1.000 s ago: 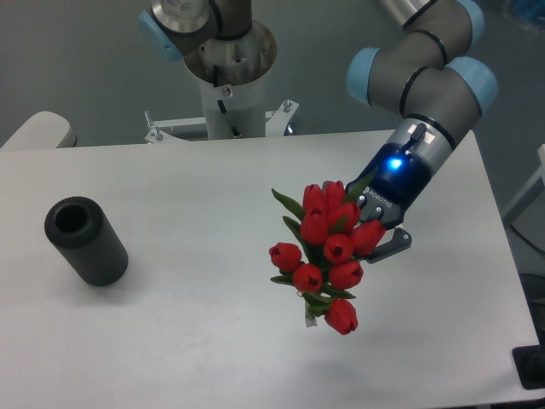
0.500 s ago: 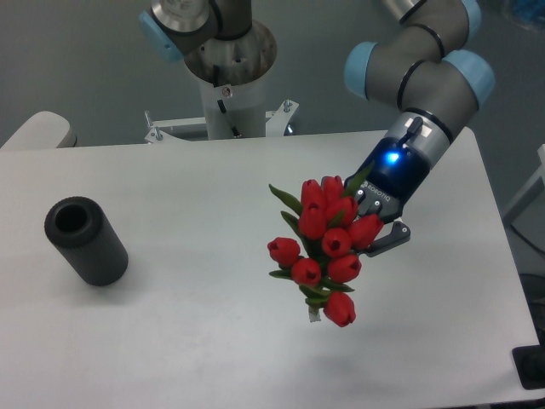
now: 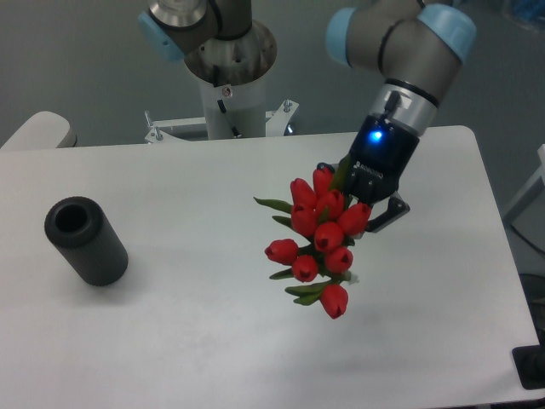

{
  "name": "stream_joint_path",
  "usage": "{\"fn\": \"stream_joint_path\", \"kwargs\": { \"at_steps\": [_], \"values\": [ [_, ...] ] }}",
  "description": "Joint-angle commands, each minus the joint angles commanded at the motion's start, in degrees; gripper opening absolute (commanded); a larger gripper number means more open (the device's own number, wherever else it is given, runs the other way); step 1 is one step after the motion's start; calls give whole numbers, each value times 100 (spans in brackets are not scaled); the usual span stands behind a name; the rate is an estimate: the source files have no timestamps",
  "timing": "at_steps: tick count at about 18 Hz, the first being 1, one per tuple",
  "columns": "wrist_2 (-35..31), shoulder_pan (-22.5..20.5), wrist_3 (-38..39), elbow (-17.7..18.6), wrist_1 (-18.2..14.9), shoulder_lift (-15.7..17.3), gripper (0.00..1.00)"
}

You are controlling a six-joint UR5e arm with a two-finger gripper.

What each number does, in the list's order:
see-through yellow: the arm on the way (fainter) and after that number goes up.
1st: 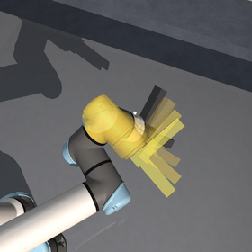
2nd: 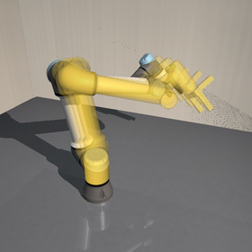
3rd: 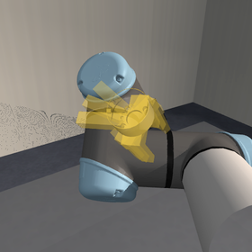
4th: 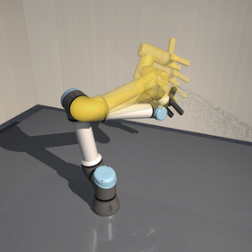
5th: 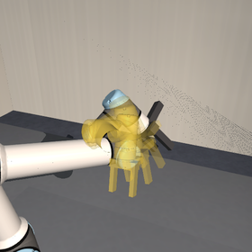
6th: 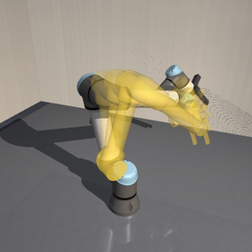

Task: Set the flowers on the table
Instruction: 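Rotate the gripper holding the red tulip bouquet, tilting stems sideways, then lower the tulip bouquet flat onto the white table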

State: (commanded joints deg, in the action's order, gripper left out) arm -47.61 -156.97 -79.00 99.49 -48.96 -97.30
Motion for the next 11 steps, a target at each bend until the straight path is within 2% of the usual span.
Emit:
{"fn": "stream_joint_path", "kwargs": {
  "at_steps": [8, 11],
  "values": [
    [-2232, 96, -1361, 809, 9, 440, 31],
    [-3208, 237, -1741, 888, 17, 362, 30]
  ]
}}
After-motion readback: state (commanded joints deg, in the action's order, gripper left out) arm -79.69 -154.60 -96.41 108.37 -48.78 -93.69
